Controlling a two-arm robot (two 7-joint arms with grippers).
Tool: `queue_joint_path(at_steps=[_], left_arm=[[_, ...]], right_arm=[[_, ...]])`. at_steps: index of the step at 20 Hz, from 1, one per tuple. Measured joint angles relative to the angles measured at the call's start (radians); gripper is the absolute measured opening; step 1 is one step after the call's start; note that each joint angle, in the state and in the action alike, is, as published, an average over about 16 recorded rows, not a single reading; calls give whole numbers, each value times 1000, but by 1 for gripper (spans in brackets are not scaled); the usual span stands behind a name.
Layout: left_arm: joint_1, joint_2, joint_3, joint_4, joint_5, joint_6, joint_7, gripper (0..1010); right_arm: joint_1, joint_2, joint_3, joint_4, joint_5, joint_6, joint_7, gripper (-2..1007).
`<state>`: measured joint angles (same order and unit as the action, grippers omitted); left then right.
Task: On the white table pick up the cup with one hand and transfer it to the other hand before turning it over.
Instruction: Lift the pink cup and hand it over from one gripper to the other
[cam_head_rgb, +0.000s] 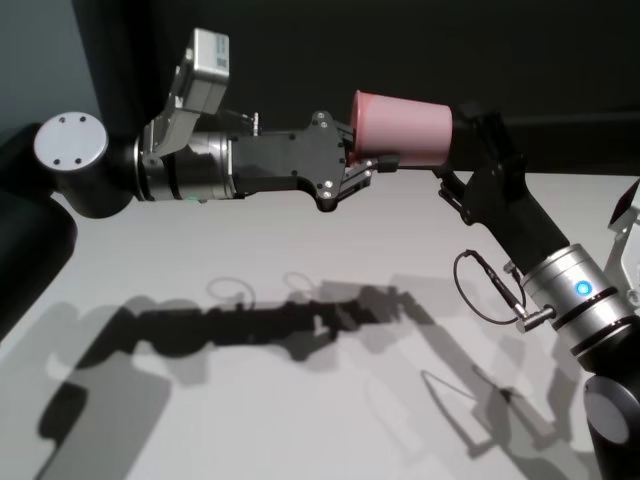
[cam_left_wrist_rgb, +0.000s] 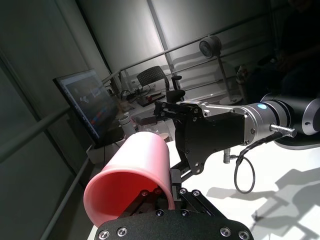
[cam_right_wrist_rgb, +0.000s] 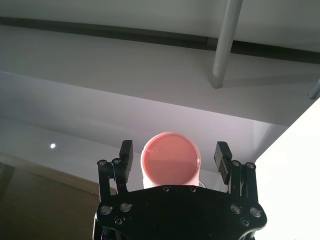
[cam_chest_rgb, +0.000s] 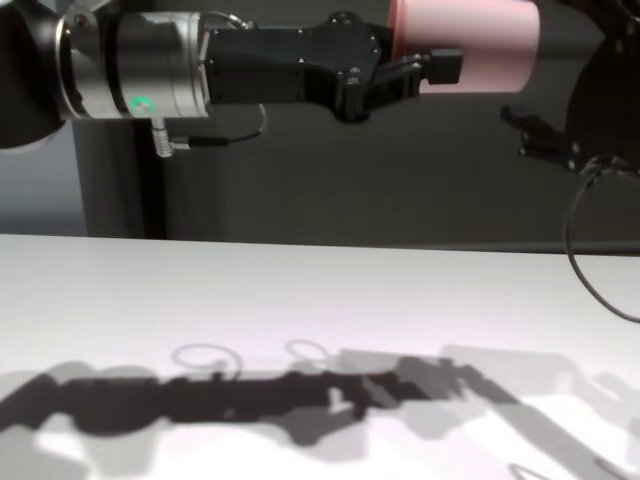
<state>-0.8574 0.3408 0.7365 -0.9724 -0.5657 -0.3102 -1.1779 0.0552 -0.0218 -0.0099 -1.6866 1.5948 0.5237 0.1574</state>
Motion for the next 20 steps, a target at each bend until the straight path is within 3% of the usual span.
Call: queue_joint_path(at_steps=[20], left_arm=[[0, 0, 0, 0, 0, 0, 0, 38]], right_arm=[[22, 26, -60, 12, 11, -38, 12, 1001]])
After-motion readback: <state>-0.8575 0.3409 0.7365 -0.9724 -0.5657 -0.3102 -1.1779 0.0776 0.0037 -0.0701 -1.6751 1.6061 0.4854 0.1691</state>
